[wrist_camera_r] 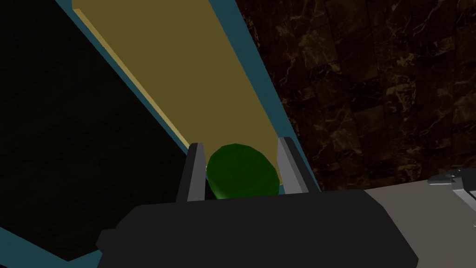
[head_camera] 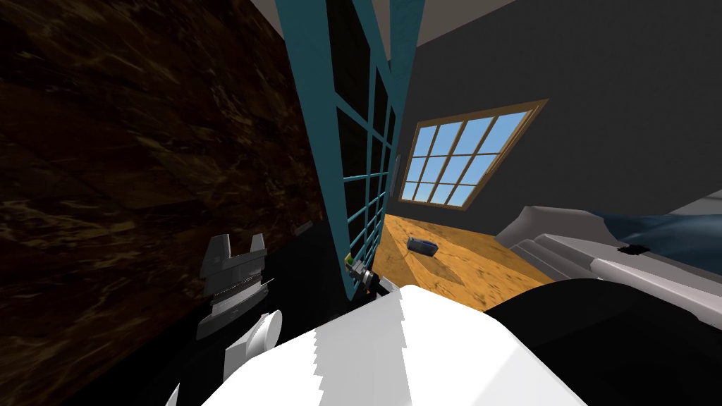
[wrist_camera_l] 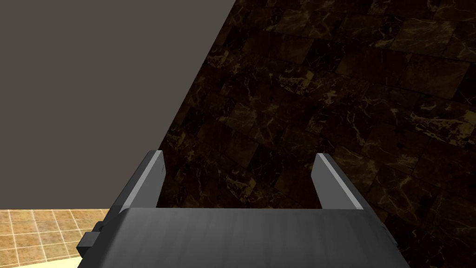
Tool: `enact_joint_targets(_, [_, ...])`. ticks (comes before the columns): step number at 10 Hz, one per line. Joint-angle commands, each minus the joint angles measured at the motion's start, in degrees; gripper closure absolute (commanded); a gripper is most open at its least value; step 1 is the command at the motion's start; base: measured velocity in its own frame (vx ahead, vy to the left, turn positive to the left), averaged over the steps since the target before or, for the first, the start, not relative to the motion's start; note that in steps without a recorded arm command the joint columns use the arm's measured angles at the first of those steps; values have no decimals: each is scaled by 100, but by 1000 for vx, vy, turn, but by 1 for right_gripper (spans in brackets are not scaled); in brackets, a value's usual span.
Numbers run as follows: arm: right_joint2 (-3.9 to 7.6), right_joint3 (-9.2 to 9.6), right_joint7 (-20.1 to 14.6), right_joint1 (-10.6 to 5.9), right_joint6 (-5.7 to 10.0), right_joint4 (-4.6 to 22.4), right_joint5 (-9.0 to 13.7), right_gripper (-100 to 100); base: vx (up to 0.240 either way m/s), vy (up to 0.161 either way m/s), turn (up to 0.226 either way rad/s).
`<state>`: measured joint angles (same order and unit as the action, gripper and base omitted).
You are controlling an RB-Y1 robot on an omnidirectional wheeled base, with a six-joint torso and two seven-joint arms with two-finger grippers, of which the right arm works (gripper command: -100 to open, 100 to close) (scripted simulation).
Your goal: Push the door open
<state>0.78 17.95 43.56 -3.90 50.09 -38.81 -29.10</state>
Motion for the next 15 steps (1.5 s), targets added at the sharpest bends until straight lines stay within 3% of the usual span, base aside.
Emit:
enact_joint_targets(1, [73,-53,-241,-51,18,-72,85,100,25,36,-5])
enact_joint_targets(6, [116,17,-703,-78,13,-50,227,100,16,25,-14])
enact_joint_targets(13, [196,170,-1642,-137,5,-3,539,100,28,36,-21])
enact_joint_targets(15, [196,170,-1642,-137,5,-3,539,100,12,15,-12])
